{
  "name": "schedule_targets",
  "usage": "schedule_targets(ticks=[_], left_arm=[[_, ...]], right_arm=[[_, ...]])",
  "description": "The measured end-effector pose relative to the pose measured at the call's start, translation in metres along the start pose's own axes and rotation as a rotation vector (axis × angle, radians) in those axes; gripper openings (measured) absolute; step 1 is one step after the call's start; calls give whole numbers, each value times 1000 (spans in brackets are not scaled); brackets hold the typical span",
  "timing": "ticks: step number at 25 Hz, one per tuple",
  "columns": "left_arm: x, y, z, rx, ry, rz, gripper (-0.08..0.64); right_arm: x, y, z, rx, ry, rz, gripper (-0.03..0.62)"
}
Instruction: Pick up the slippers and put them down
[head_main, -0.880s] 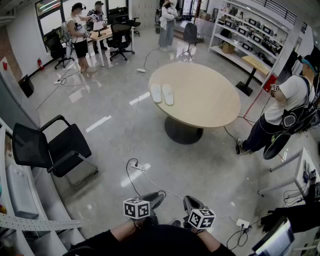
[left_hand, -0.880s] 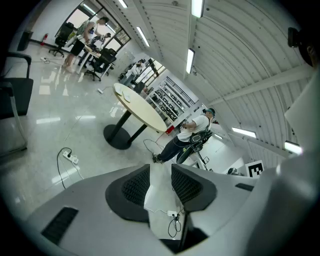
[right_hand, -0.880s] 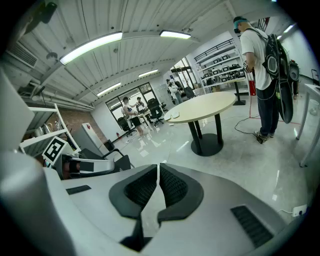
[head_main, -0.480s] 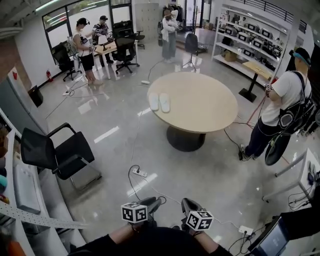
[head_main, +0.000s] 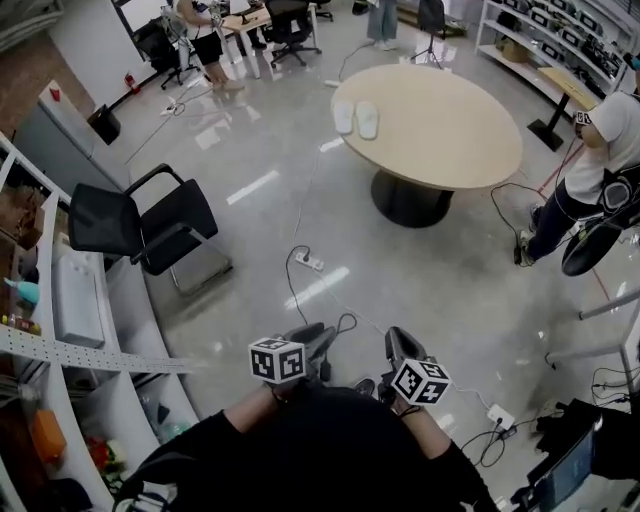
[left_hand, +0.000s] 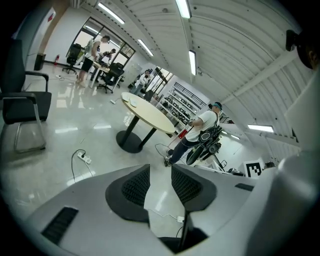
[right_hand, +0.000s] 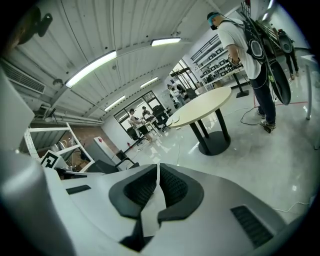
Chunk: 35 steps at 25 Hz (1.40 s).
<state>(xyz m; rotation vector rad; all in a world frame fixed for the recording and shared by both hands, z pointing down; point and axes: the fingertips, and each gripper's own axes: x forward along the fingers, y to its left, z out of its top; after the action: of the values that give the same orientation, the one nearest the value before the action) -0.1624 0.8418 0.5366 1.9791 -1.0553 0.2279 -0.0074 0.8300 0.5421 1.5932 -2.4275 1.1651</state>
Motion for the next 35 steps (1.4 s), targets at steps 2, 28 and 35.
schedule_targets(ticks=[2, 28, 35], left_arm=[[3, -1, 0, -8, 10, 3, 147], [-2, 218, 153, -106, 24, -120, 147], [29, 229, 168, -146, 46, -96, 147]], right_arm=[[1, -5, 1, 17, 8, -11, 28], [222, 108, 0, -57, 96, -173, 28], [257, 88, 13, -37, 149, -170, 28]])
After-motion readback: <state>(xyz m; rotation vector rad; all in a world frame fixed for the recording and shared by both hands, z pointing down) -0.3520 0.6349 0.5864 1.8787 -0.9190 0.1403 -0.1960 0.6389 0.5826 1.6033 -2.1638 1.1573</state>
